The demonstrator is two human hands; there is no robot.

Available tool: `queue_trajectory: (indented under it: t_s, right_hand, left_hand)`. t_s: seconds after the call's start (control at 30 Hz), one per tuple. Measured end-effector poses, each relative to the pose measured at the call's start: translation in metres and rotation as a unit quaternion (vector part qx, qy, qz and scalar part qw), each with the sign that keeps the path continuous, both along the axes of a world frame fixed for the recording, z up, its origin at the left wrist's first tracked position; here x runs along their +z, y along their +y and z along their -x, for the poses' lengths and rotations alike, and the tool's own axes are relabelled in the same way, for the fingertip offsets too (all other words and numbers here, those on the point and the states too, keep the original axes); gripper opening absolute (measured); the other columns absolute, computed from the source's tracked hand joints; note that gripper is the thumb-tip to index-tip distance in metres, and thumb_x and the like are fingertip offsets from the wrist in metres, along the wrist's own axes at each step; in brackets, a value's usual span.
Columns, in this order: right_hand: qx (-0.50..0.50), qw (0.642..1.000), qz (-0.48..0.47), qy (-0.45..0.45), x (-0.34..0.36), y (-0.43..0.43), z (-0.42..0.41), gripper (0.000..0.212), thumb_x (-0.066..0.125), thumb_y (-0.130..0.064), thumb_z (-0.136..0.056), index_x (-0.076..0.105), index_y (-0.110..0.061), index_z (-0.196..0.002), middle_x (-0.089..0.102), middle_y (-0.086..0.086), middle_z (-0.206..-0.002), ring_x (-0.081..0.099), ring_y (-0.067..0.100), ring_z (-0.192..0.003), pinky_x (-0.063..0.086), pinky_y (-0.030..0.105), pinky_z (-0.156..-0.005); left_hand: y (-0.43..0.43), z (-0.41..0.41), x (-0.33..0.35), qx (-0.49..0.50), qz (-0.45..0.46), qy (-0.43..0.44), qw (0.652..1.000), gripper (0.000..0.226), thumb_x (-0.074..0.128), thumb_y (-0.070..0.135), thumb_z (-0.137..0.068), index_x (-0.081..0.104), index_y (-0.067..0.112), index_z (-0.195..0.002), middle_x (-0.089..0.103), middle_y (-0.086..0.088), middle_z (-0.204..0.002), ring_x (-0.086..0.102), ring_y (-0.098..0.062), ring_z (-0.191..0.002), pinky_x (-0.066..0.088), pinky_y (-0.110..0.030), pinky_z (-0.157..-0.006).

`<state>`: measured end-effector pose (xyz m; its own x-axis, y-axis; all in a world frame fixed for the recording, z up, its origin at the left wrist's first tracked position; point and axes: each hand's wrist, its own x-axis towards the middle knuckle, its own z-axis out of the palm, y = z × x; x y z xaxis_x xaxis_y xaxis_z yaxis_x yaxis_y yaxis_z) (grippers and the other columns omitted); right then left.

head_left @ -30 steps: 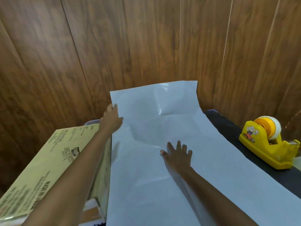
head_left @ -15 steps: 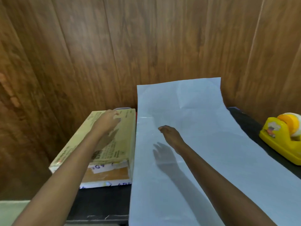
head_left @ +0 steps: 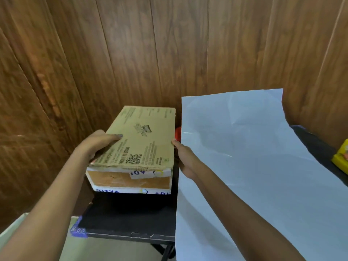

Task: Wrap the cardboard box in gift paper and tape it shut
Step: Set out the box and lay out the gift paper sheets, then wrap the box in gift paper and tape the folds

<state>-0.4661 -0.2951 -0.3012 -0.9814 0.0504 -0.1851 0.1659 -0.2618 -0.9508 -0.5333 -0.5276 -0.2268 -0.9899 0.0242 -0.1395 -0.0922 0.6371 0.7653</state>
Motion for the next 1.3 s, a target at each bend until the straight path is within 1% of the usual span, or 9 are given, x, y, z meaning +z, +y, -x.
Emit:
queue_trajectory:
  t_s: [0.1,0.17,0.4,0.5,0.67,0.83,1.03,1.2,1.3]
  right_hand:
    - [-0.092,0.995,-0.041,0.028,0.017,0.026,-0.017,0.038,0.032,-0.034,-0.102,0.052,-0.011,-0.124,0.062,0.002,-0.106,0.059,0.013,-0.086,0.045,0.023,-0.063]
    - [-0.174,0.982,-0.069,0.036,0.019,0.049,-0.029,0.039,0.033,-0.035,-0.1,0.052,-0.008,-0.12,0.064,0.009,-0.111,0.061,0.017,-0.086,0.048,0.026,-0.06]
    - [-0.387,0.92,-0.049,-0.029,-0.013,0.133,-0.086,0.032,0.039,-0.04,-0.089,0.034,-0.018,-0.112,0.053,0.013,-0.119,0.055,0.031,-0.106,0.048,0.049,-0.093]
    - [-0.417,0.906,-0.024,-0.071,-0.019,0.151,-0.104,0.057,0.043,-0.048,-0.079,0.032,-0.016,-0.126,0.049,0.013,-0.127,0.052,0.034,-0.111,0.046,0.052,-0.095]
    - [-0.421,0.9,0.014,-0.115,-0.025,0.176,-0.111,0.07,0.051,-0.046,-0.087,0.021,-0.015,-0.142,0.037,0.008,-0.14,0.045,0.036,-0.119,0.042,0.052,-0.099]
    - [-0.484,0.862,-0.087,-0.123,-0.014,0.211,-0.109,0.067,0.049,-0.037,-0.092,0.02,-0.005,-0.143,0.026,0.012,-0.146,0.032,0.034,-0.13,0.033,0.045,-0.105]
    - [-0.491,0.86,-0.125,-0.064,0.006,0.269,-0.095,0.063,0.051,-0.038,-0.091,0.029,-0.009,-0.142,0.029,0.01,-0.146,0.035,0.03,-0.13,0.035,0.041,-0.104]
    - [-0.393,0.914,-0.097,-0.005,0.011,0.294,-0.094,0.032,0.048,-0.027,-0.098,0.054,-0.008,-0.122,0.054,0.002,-0.104,0.047,0.017,-0.097,0.036,0.025,-0.066]
    - [-0.432,0.895,-0.099,0.045,0.011,0.302,-0.104,0.015,0.051,-0.016,-0.095,0.057,-0.011,-0.082,0.058,-0.002,-0.062,0.052,0.015,-0.062,0.034,0.02,-0.045]
  left_hand:
    - [0.033,-0.015,0.02,-0.057,0.011,0.023,0.998,0.037,0.064,0.04,-0.086,0.063,0.004,-0.096,0.072,-0.012,-0.083,0.069,-0.027,-0.075,0.05,-0.033,-0.066]
    - [0.064,-0.023,0.027,-0.101,0.013,0.027,0.994,0.034,0.063,0.04,-0.086,0.061,0.007,-0.094,0.072,-0.01,-0.083,0.068,-0.024,-0.074,0.051,-0.031,-0.064]
    - [0.19,-0.036,0.013,-0.271,-0.001,0.032,0.962,0.02,0.062,0.033,-0.089,0.058,0.014,-0.095,0.068,-0.006,-0.093,0.065,-0.02,-0.08,0.051,-0.031,-0.068]
    - [0.231,-0.033,-0.001,-0.32,0.051,0.055,0.944,0.027,0.059,0.036,-0.09,0.057,0.01,-0.099,0.064,-0.005,-0.1,0.059,-0.019,-0.083,0.045,-0.029,-0.068]
    - [0.269,-0.014,-0.038,-0.32,0.154,0.16,0.921,0.046,0.058,0.031,-0.091,0.048,0.006,-0.129,0.051,-0.012,-0.134,0.048,-0.027,-0.118,0.037,-0.031,-0.09]
    - [0.257,-0.04,-0.072,-0.116,-0.013,0.241,0.963,0.053,0.056,0.027,-0.09,0.04,0.008,-0.136,0.039,-0.011,-0.143,0.037,-0.027,-0.131,0.033,-0.04,-0.103]
    - [0.255,-0.093,-0.105,0.099,-0.217,0.111,0.965,0.092,0.068,0.031,-0.083,0.009,0.008,-0.149,0.001,-0.009,-0.158,0.006,-0.023,-0.145,0.013,-0.037,-0.114]
    - [0.264,-0.094,-0.132,0.048,-0.447,-0.01,0.893,0.106,0.077,0.049,-0.045,0.032,0.022,-0.137,0.04,-0.01,-0.141,0.04,-0.027,-0.131,0.04,-0.047,-0.104]
    - [0.267,-0.093,-0.129,0.012,-0.482,-0.009,0.876,0.075,0.073,0.036,-0.058,0.04,0.023,-0.124,0.051,-0.005,-0.124,0.057,-0.022,-0.112,0.055,-0.035,-0.08]
